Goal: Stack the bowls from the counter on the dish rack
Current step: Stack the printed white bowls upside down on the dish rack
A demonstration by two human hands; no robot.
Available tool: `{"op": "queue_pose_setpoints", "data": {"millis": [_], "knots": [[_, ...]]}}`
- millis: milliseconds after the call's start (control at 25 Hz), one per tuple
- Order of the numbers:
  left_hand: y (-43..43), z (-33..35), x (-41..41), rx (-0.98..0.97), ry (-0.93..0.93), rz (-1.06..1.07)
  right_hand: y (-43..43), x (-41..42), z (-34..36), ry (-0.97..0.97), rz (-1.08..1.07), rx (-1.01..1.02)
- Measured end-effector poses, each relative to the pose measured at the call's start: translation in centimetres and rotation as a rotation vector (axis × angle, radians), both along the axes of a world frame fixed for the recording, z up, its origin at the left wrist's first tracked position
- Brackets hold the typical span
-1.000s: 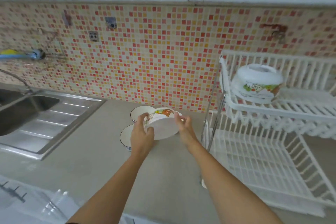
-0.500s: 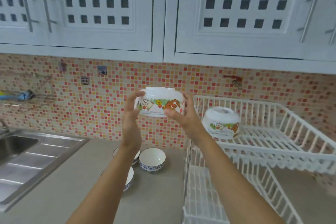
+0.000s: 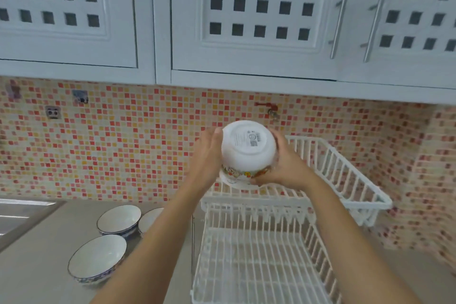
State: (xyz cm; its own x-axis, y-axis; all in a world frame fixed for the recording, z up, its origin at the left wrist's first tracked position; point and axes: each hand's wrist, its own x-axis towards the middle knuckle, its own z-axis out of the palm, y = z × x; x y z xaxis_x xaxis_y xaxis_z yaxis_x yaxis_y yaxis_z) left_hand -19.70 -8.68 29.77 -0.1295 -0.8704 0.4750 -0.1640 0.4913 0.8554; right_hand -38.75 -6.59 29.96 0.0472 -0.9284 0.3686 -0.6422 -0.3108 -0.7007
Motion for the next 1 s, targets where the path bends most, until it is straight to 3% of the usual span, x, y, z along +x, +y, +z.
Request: {"op": "queue_pose_setpoints", "data": {"millis": [160,440,760,1000], "knots": [[-0.3,-1.0,-2.3,0.078,0.002,-0.053,-1.6,-1.6,-1.8,0.181,-0.067,-0.03],[-1.1,-1.9,-3.2,0.246,-0.11,0.092,-3.1,-1.7,-3.7,0.485,-0.181,-0.015],[-0.8,-1.8,-3.4,0.26,-0.15,0.077,-2.8,-1.7,-3.3,0.418,-0.133,0.106],[0.6,-0.1,-1.5,0.052,-0.14,0.143,-1.1,-0.2,0.1,0.448,-0.193,0.253]]}}
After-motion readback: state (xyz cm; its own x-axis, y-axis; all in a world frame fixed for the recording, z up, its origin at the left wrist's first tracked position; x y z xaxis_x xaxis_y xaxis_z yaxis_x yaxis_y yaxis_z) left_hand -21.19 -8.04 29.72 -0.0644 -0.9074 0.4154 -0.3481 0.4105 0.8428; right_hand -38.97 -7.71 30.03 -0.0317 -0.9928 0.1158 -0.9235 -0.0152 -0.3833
